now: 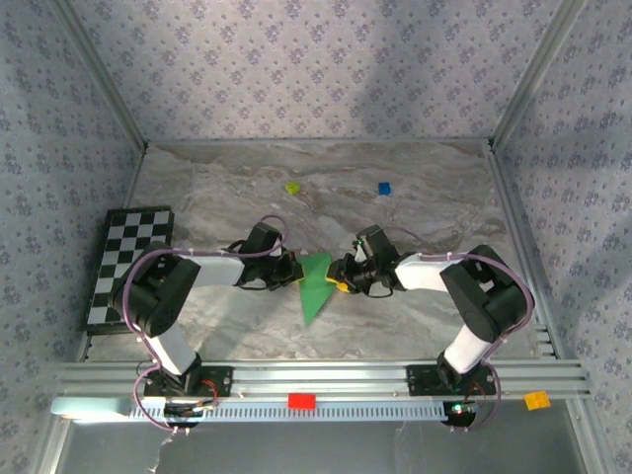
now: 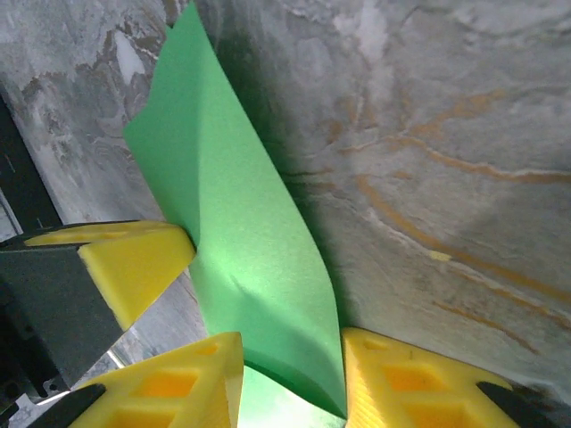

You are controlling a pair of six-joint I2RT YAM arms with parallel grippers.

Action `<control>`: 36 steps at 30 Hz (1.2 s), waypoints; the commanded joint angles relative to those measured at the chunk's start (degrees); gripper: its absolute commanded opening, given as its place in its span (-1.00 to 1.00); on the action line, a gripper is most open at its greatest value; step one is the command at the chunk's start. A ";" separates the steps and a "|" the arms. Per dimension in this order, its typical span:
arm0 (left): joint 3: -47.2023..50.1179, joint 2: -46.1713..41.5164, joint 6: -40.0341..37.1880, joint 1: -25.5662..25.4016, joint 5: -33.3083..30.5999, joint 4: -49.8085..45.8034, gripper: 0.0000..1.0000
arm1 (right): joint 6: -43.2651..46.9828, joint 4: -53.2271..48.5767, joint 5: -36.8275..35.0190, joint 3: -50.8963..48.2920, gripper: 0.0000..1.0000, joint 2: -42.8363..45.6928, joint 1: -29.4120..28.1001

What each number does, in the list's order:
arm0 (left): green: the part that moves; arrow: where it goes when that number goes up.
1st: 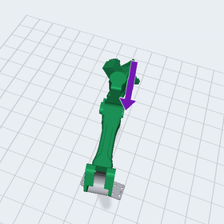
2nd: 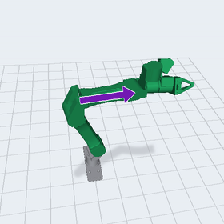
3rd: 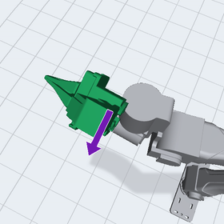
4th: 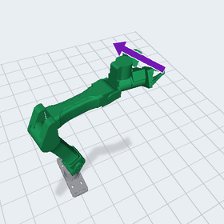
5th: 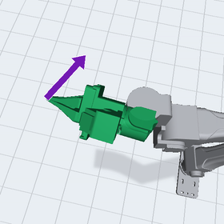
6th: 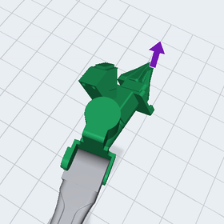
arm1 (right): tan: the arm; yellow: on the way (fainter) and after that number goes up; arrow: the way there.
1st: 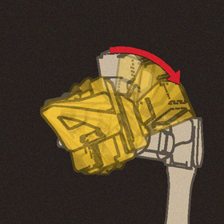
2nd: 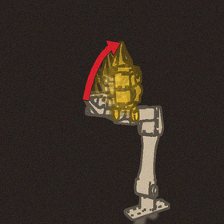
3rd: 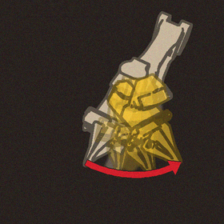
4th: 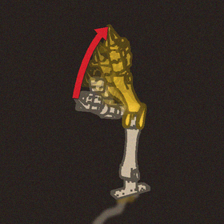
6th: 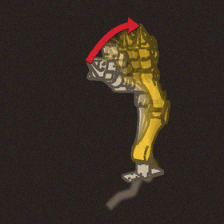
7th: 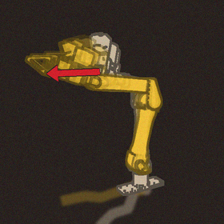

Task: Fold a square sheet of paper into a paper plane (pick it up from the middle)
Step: Fold the wing for the fifth time at the center of the table.

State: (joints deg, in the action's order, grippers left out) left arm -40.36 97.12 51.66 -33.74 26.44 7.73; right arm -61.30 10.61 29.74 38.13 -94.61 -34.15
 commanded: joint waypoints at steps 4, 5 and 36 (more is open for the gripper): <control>0.32 0.41 -1.12 0.49 -0.06 -1.84 -0.98 | 0.98 3.62 2.95 0.43 -0.34 -1.30 0.73; 0.24 0.52 -1.10 0.57 0.01 -1.84 -0.98 | 1.13 4.11 3.44 0.47 -0.34 -1.53 0.91; 0.82 -0.61 -0.86 0.66 -0.51 -1.95 -0.99 | 4.51 1.86 10.49 3.58 -0.32 -4.44 3.52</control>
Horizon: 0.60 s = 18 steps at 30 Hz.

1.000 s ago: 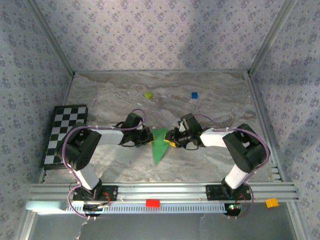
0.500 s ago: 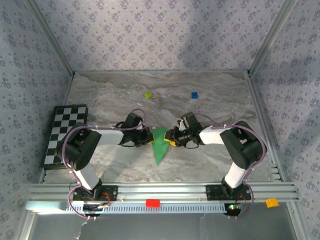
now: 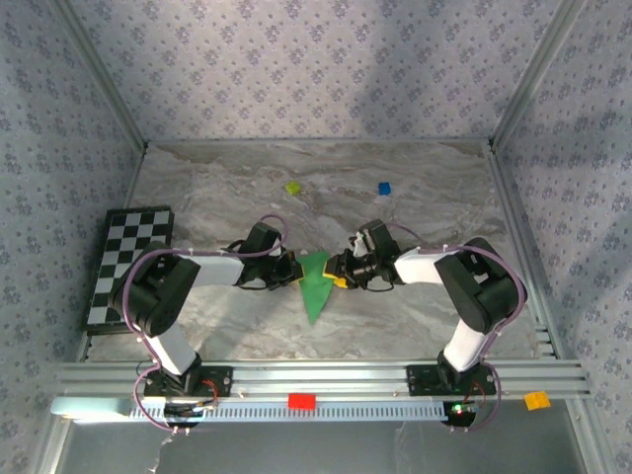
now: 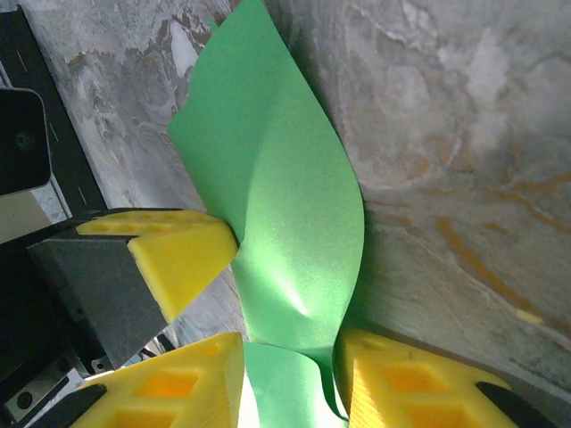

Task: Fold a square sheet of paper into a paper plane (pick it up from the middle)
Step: Fold the wing for the fifth time at the center of the table.

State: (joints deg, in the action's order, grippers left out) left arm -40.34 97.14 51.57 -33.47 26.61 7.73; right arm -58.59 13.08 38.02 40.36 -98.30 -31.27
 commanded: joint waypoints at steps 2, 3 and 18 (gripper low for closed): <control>0.81 -0.64 -0.77 0.35 -0.75 -1.97 -0.99 | 2.15 -0.70 2.82 1.21 -0.32 -0.98 1.12; 0.83 -0.64 -0.75 0.39 -0.78 -1.99 -0.99 | 2.48 -0.58 3.06 0.96 -0.32 -0.85 1.36; 0.53 -0.99 -0.73 0.43 -0.70 -2.22 -0.99 | 14.68 -11.37 10.62 5.85 -0.26 -2.67 1.46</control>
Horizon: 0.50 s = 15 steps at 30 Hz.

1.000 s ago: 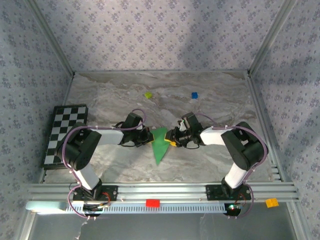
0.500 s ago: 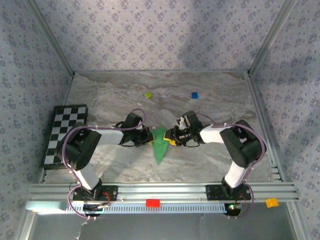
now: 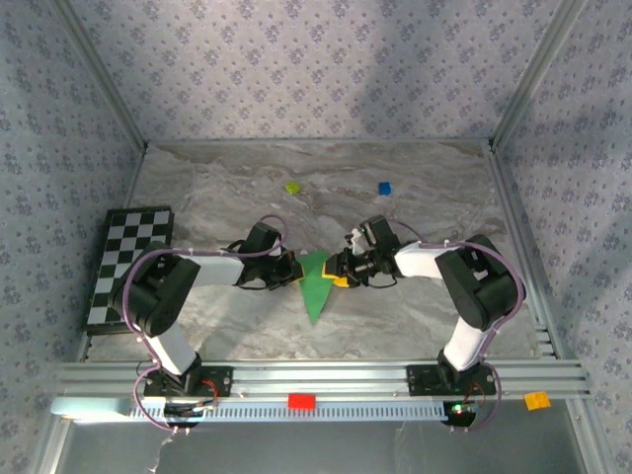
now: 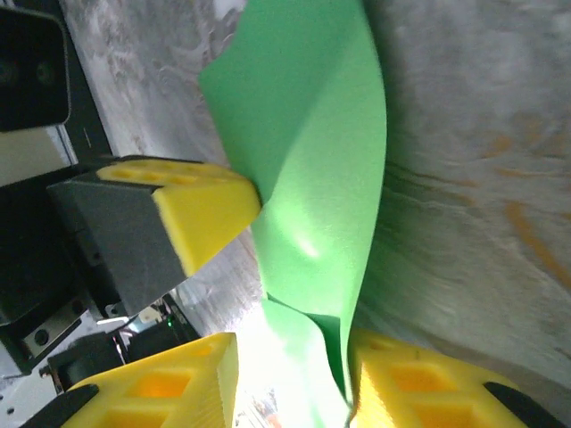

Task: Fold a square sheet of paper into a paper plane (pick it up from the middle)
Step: Fold the wing for the fifth time at the center of the table.

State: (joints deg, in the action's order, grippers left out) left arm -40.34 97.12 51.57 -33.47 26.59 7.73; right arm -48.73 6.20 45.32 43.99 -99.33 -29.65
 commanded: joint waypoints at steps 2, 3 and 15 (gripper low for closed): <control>0.44 -0.97 -0.86 0.39 -0.67 -2.29 -0.98 | 6.69 -6.71 2.62 3.47 -0.26 -2.70 0.18; 0.52 -1.01 -0.85 0.34 -0.71 -2.34 -0.98 | 7.25 -7.32 2.61 3.97 -0.25 -3.16 0.28; 0.97 -1.97 -0.68 0.44 -1.10 -2.71 -0.99 | 9.36 -14.33 -3.62 7.13 -0.37 -3.82 0.33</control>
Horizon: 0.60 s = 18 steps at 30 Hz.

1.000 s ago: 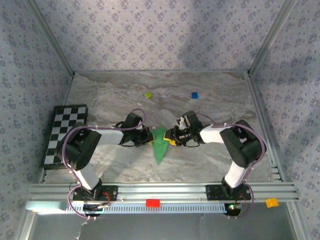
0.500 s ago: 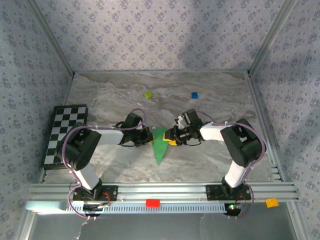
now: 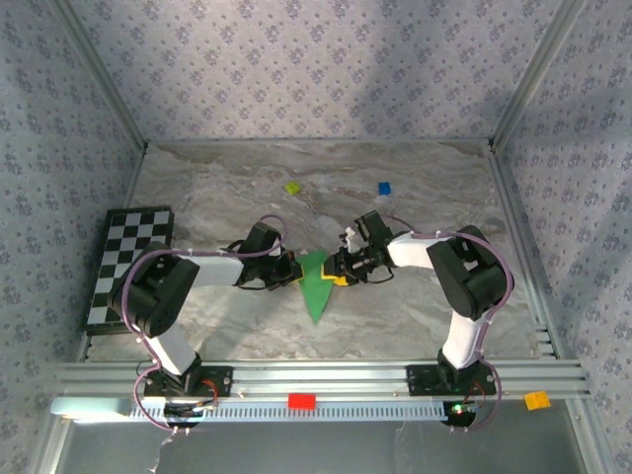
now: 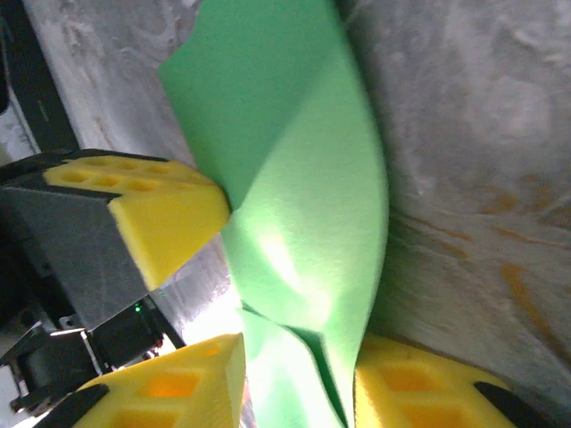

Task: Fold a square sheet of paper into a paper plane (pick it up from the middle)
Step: Fold the wing for the fifth time at the center of the table.

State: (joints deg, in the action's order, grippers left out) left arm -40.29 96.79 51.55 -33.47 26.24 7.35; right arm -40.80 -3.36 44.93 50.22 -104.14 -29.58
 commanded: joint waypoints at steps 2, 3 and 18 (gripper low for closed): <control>0.95 -1.87 -0.66 0.43 -0.67 -2.30 -0.98 | 1.21 -4.78 -4.53 0.10 -0.42 1.90 0.23; 0.88 -1.87 -0.75 0.50 -0.66 -2.36 -0.98 | 1.01 -4.42 -4.55 -0.15 -0.44 1.96 0.31; -1.32 -7.65 -1.47 0.50 -0.41 -6.24 -0.79 | -7.55 4.30 -7.62 -4.04 -1.00 4.44 -1.57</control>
State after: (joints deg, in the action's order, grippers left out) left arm -40.36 91.61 51.00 -33.36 26.13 2.83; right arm -45.19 -1.21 39.40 47.24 -102.24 -30.81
